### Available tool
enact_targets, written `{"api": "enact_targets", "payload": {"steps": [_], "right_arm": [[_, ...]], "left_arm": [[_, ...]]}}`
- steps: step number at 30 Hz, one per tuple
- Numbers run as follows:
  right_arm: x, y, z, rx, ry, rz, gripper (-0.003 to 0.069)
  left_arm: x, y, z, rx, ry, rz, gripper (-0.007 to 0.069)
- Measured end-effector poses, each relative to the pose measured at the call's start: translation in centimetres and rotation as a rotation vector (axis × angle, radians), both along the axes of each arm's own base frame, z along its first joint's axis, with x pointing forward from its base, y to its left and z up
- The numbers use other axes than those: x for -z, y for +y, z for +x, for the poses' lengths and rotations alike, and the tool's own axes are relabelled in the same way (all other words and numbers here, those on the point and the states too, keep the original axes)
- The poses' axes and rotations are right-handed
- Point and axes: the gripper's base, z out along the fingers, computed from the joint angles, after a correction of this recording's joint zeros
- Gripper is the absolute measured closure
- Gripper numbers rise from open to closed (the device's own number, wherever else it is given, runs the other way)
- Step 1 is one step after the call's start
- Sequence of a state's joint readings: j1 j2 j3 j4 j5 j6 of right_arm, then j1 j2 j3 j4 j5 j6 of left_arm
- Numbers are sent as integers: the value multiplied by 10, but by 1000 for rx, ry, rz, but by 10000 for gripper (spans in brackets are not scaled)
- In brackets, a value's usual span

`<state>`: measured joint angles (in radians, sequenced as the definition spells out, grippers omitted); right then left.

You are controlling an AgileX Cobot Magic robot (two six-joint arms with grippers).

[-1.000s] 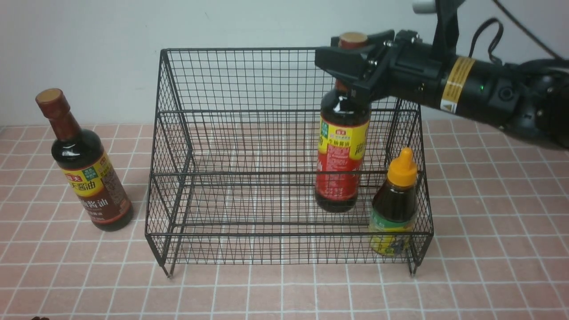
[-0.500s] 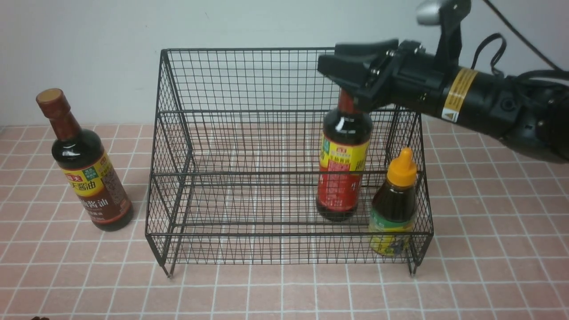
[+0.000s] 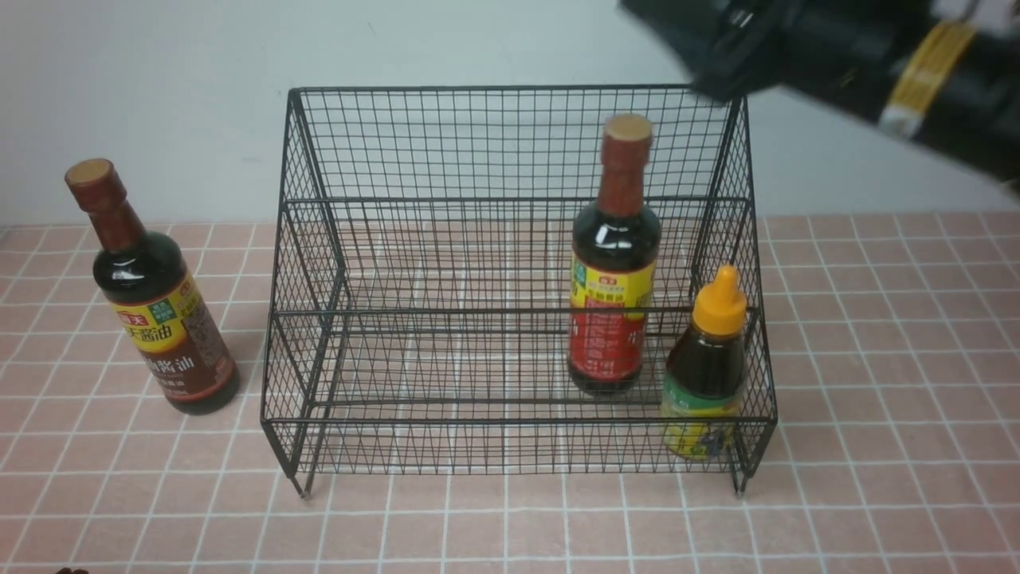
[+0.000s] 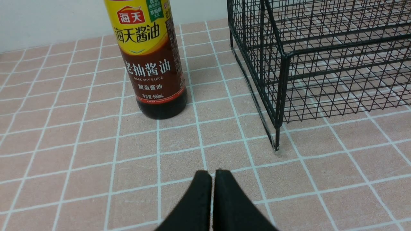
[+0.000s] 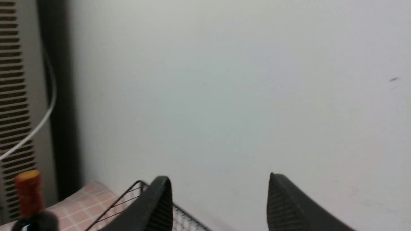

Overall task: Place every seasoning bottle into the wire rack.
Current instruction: Use the left arm to grab the condiment bottle closest to it

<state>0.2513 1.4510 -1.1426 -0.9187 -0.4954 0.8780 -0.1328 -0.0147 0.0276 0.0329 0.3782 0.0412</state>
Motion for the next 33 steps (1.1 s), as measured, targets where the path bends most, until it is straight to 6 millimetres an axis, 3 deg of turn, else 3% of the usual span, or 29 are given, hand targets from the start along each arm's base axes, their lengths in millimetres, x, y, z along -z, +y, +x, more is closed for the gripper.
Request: {"api": "enact_targets", "payload": {"steps": [1, 3, 5, 9, 11, 13, 15, 17, 19, 23, 28, 33], "right_arm": [[0, 0, 0, 0, 1, 0, 298], [-18, -13, -13, 97, 0, 0, 327], [-41, -30, -34, 230, 2, 10, 402], [-62, -61, -68, 479, 56, -1, 557], [-68, -77, -89, 596, 105, -40, 629], [-68, -91, -112, 684, 190, -92, 659], [-67, -96, -122, 705, 235, -115, 665], [-57, -102, -150, 697, 350, -166, 671], [-51, -103, -159, 674, 387, -177, 671], [-15, -98, -196, 532, 474, -121, 671], [23, -96, -223, 441, 457, 25, 672], [35, -98, -241, 400, 411, 133, 672]], "left_arm": [[0, 0, 0, 0, 0, 0, 631], [0, 0, 0, 0, 0, 0, 631], [0, 0, 0, 0, 0, 0, 631], [0, 0, 0, 0, 0, 0, 631], [0, 0, 0, 0, 0, 0, 631], [0, 0, 0, 0, 0, 0, 631], [0, 0, 0, 0, 0, 0, 631], [0, 0, 0, 0, 0, 0, 631], [0, 0, 0, 0, 0, 0, 631], [0, 0, 0, 0, 0, 0, 631], [0, 0, 0, 0, 0, 0, 631], [0, 0, 0, 0, 0, 0, 631]]}}
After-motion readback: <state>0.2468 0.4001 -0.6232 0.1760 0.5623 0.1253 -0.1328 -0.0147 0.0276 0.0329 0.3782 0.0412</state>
